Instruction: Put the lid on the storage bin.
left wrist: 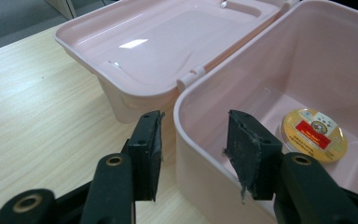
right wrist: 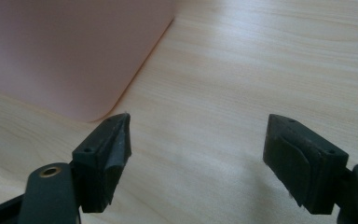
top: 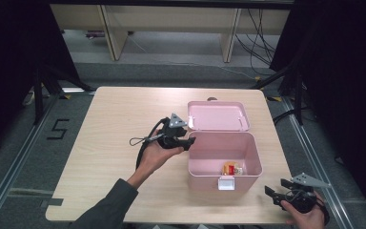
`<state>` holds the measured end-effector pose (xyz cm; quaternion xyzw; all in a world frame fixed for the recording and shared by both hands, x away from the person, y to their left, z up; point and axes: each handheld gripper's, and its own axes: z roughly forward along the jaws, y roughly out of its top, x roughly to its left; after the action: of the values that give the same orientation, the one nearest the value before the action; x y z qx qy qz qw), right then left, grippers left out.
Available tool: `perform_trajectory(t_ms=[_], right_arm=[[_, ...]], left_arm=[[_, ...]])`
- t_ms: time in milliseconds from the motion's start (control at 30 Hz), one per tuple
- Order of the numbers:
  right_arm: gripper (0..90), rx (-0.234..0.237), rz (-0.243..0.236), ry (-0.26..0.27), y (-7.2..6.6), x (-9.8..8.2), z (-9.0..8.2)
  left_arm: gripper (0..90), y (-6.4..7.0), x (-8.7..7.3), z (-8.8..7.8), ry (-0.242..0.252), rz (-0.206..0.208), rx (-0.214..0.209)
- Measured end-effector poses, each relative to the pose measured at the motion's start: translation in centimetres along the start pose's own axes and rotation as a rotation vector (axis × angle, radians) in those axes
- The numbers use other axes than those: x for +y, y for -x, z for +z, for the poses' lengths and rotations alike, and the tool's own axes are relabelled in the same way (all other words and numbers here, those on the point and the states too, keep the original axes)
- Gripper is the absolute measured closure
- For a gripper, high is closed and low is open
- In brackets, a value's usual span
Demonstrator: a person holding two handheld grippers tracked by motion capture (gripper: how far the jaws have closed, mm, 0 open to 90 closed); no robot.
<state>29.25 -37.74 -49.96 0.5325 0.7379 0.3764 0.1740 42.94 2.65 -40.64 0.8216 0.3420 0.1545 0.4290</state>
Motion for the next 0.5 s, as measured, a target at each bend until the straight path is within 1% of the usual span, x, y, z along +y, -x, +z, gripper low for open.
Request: perform_trajectory(t_ms=[33, 67, 167, 200, 233, 267, 333, 367, 400, 433, 467, 500], right_arm=[[24.2, 0.002, 0.004, -0.004, 0.0, 0.0, 0.0], [24.2, 0.001, -0.027, 0.003, 0.3, 0.0, 0.1], [24.2, 0.004, -0.017, 0.002, 0.3, 0.0, 0.1], [24.2, 0.007, 0.004, -0.004, 0.1, 0.0, 0.1], [24.2, 0.007, 0.004, -0.004, 0.1, 0.0, 0.1], [24.2, 0.009, 0.006, -0.007, 0.1, 0.0, 0.1], [24.2, 0.011, 0.022, -0.016, 0.1, 0.0, 0.1], [24.2, 0.012, -0.003, -0.008, 0.2, 0.0, 0.2], [24.2, 0.002, -0.034, -0.004, 0.4, 0.1, 0.3], [24.2, 0.013, -0.031, -0.002, 0.5, 0.2, 0.4], [24.2, 0.003, -0.020, -0.006, 0.4, 0.3, 0.3], [24.2, 0.006, -0.029, 0.000, 0.6, 0.4, 0.4]], left_arm=[[57.3, 0.0, 0.1, 0.2, -0.006, -0.001, 0.000], [58.2, -0.1, 0.2, 0.4, -0.014, 0.000, 0.000], [62.3, 0.0, 0.4, 0.8, -0.026, -0.003, 0.000], [63.4, 0.1, 0.5, 1.1, -0.049, 0.013, 0.004], [64.7, 0.1, 0.5, 1.1, -0.049, 0.013, 0.004], [65.6, 0.3, 0.6, 1.4, -0.062, 0.025, 0.013], [67.8, 0.3, 0.7, 1.7, -0.072, 0.038, 0.028], [69.0, 0.3, 0.7, 1.9, -0.076, 0.039, 0.033], [70.7, 0.3, 0.7, 1.9, -0.076, 0.039, 0.033], [71.6, 0.3, 0.8, 2.1, -0.088, 0.046, 0.039], [72.7, 0.3, 0.8, 2.2, -0.090, 0.046, 0.044], [73.7, 0.3, 0.9, 2.3, -0.094, 0.046, 0.050]])
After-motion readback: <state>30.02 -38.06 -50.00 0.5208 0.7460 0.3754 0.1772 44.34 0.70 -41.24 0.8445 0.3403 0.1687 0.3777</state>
